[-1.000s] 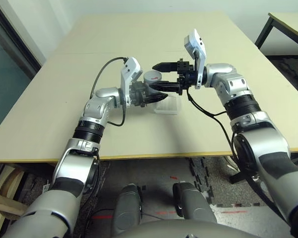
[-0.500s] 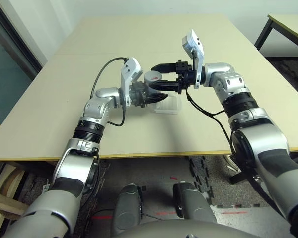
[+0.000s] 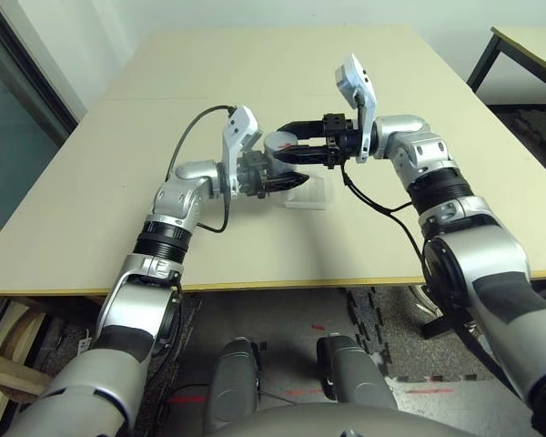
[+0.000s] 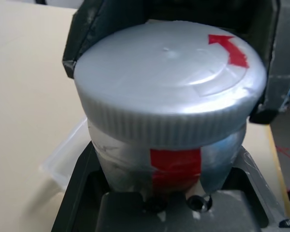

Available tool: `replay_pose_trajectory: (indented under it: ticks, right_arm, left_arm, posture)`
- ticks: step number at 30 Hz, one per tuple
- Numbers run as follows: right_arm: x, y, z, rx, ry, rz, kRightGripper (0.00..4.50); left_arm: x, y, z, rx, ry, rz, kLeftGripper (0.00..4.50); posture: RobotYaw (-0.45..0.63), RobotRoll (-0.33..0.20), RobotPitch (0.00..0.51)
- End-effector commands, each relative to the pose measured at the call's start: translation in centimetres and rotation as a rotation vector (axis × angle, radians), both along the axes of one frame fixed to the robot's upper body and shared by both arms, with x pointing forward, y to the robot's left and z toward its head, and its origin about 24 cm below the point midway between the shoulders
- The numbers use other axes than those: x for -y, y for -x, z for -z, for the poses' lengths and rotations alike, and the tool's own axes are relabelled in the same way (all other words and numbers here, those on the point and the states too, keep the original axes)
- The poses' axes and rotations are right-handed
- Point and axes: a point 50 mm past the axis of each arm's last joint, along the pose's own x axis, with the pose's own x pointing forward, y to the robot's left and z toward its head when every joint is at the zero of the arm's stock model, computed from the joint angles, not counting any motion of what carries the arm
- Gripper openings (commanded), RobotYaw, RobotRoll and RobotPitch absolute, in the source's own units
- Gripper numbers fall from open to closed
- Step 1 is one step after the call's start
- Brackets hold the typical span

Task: Pour the medicine from the bottle into the box.

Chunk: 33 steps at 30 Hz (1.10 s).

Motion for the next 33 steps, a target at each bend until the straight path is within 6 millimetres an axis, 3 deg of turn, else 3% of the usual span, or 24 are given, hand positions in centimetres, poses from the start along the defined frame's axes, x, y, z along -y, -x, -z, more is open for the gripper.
replay_pose_trajectory:
  ticks: [1, 28, 29, 33]
  right_arm:
    - [-1.2, 1.0, -0.6, 0.070, 0.037, -0.194, 2.56]
    - [-4.5, 1.8, -1.8, 0.077, 0.022, -0.357, 2.56]
    - [-4.5, 1.7, -1.8, 0.060, 0.006, -0.346, 3.29]
    - [-4.1, 1.2, -1.7, 0.005, -0.037, -0.305, 4.48]
  left_arm:
    - [-0.7, -0.5, -0.6, -0.008, 0.013, -0.040, 2.68]
    - [-1.1, 0.1, -0.8, -0.044, 0.044, 0.013, 2.68]
    - [-1.2, 0.1, -0.8, -0.044, 0.044, 0.011, 2.68]
    - [-1.3, 0.1, -0.7, -0.046, 0.044, 0.009, 2.68]
  posture:
    - [-0.19, 0.000, 0.040]
    - [-0.13, 0.000, 0.059]
    - [-0.13, 0.000, 0.059]
    - [-0.13, 0.000, 0.058]
